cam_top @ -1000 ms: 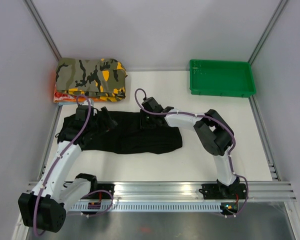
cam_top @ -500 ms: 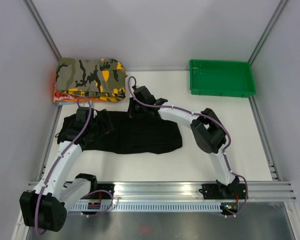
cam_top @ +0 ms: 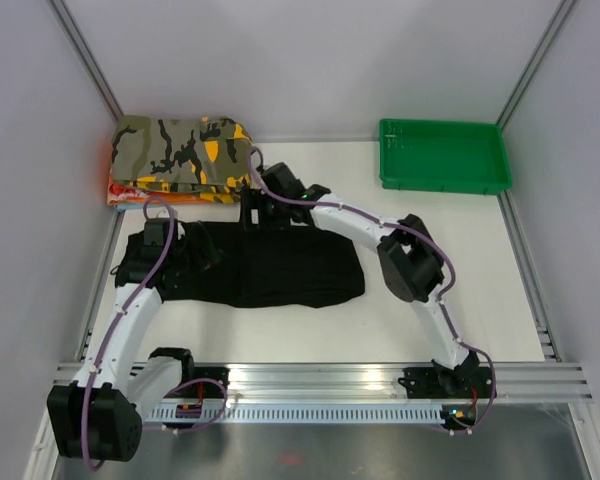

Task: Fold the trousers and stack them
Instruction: Fold the trousers

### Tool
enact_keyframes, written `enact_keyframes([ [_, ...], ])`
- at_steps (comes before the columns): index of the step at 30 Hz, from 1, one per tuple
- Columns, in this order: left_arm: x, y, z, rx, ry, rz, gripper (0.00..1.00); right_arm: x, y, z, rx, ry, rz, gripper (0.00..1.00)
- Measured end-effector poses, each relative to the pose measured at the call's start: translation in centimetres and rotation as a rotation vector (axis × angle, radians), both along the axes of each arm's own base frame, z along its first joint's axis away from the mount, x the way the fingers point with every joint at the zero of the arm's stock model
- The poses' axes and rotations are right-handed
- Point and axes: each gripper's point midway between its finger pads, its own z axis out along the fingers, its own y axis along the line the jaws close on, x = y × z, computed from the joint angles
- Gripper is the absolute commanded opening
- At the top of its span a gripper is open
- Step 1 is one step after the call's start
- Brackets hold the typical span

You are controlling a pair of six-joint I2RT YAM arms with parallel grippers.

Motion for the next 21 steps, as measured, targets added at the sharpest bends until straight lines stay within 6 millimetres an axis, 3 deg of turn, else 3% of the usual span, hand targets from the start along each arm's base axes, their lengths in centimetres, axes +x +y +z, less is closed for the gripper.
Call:
enact_keyframes([
  [3,0.0,0.5,0.0,-0.005,0.003,0.015,0.98,0.8,-4.4,2.9,-0.001,-0.022,-0.053,0.92],
  [6,0.1,1.0,0.4,-0.001,0.0,0.027,1.0,1.9,-11.3,6.3,0.005,-0.063,-0.158,0.92],
  [7,0.2,1.1,0.7,-0.002,-0.005,0.029,1.0,2.4,-14.6,7.7,0.007,-0.091,-0.221,0.92],
  [10,0.7,1.8,1.5,-0.02,-0.023,0.05,1.0,2.2,-21.6,9.1,-0.015,-0.144,-0.348,0.92],
  [13,1.2,3.3,1.9,-0.061,-0.025,0.102,1.0,0.4,-24.9,7.4,-0.065,-0.144,-0.397,0.91],
  [18,1.3,5.6,1.8,-0.13,-0.005,0.186,1.0,-3.7,-27.0,-0.1,-0.19,-0.022,-0.377,0.91],
  [21,1.4,6.9,2.6,-0.162,-0.021,0.226,1.0,-5.2,-28.3,-3.1,-0.246,0.038,-0.382,0.89],
])
